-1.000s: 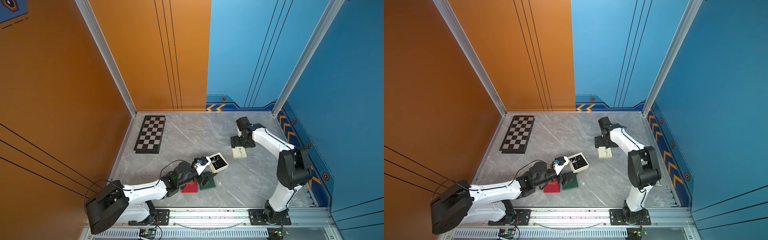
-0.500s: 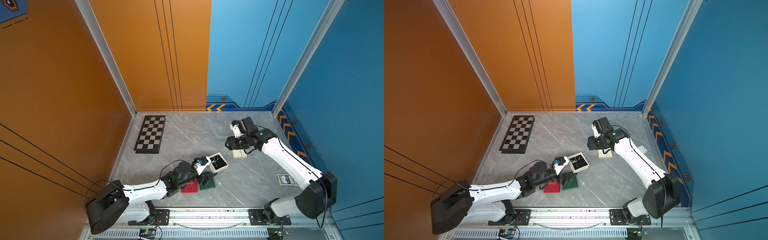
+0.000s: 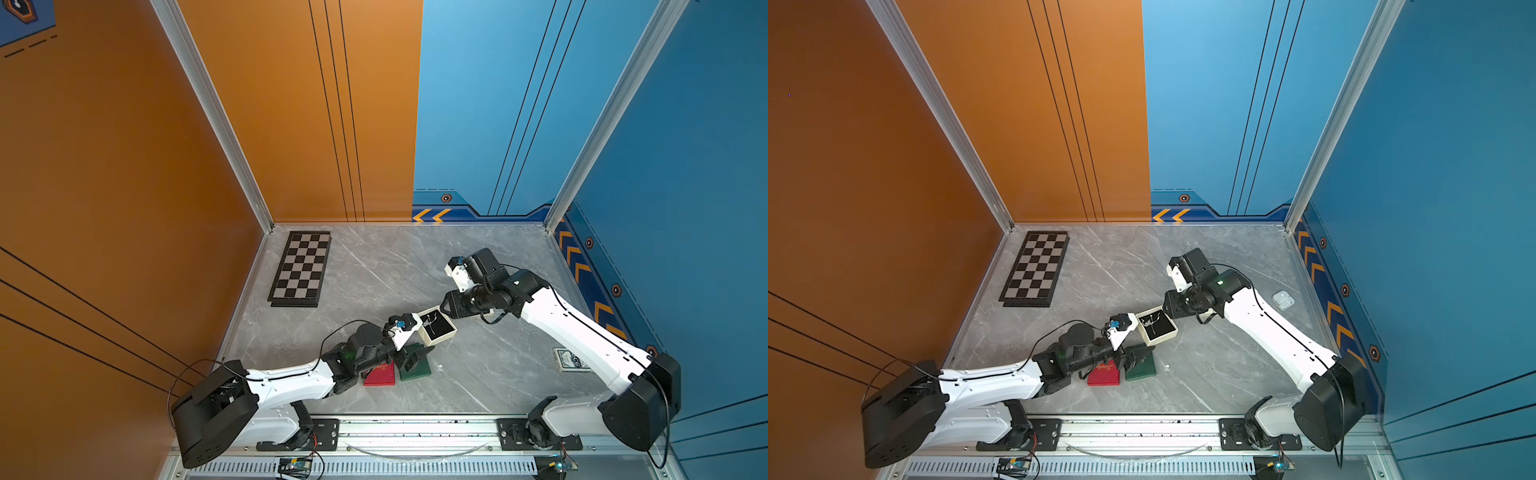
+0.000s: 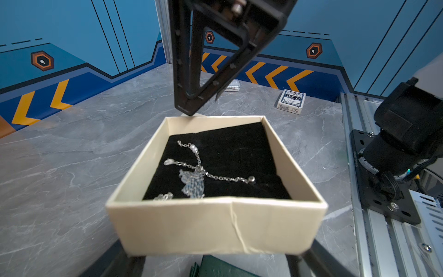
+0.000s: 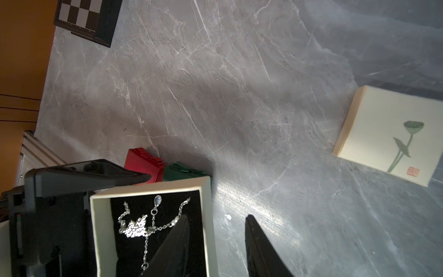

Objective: Take the necklace out of the lift-off lid jewelry box
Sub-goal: Place the jewelry box at the center of the board.

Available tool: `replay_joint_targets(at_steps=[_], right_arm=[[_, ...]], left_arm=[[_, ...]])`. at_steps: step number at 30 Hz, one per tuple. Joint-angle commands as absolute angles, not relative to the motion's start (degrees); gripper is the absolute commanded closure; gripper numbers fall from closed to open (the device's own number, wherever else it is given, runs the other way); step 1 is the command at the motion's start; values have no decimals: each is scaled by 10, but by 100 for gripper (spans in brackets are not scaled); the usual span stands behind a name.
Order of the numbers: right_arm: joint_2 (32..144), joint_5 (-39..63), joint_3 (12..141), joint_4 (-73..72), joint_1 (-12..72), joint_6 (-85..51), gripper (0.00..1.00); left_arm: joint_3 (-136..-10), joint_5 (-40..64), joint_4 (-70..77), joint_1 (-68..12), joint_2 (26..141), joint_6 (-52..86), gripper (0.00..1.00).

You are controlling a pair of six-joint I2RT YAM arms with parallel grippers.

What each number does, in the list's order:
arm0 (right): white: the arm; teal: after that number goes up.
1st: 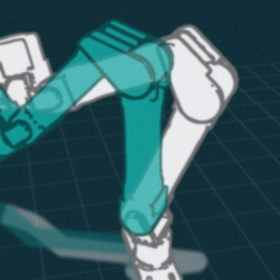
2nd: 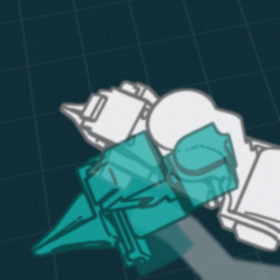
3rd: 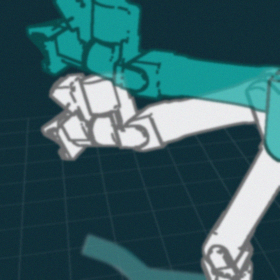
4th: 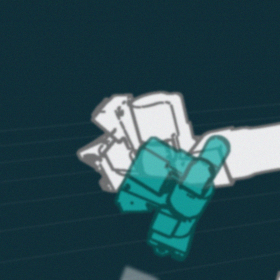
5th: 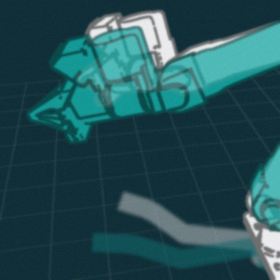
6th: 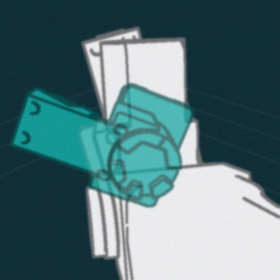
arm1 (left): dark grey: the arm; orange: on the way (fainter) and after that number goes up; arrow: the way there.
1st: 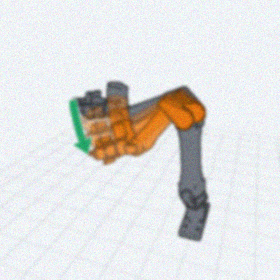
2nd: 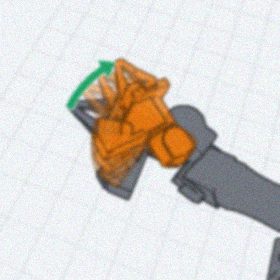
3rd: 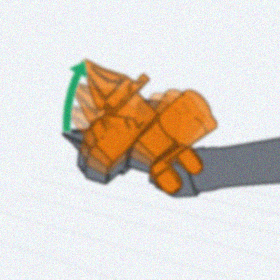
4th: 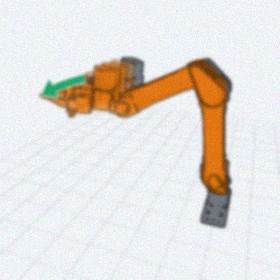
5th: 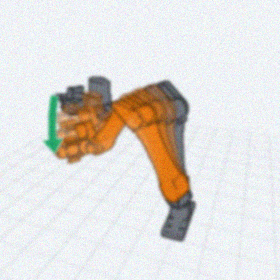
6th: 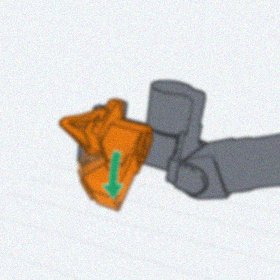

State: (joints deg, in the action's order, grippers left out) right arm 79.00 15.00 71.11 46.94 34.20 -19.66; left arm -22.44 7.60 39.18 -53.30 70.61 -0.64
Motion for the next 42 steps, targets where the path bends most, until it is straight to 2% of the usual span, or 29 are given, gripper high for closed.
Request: replay_joint_targets(at_steps=[1,30,34,36,42], right_arm=[[785,157,701,484,350,-207,61],[800,192,694,483,359,-199,100],[801,185,697,483,358,-200,100],[803,175,702,483,354,-202,100],[826,155,714,448,332,-207,100]], left_arm=[[-233,78,389,-531,711,-10,23],[-237,65,389,-535,716,-12,23],[-237,55,389,-537,715,-11,15],[-236,48,389,-537,715,-10,6],[-229,36,389,-537,712,0,0]])
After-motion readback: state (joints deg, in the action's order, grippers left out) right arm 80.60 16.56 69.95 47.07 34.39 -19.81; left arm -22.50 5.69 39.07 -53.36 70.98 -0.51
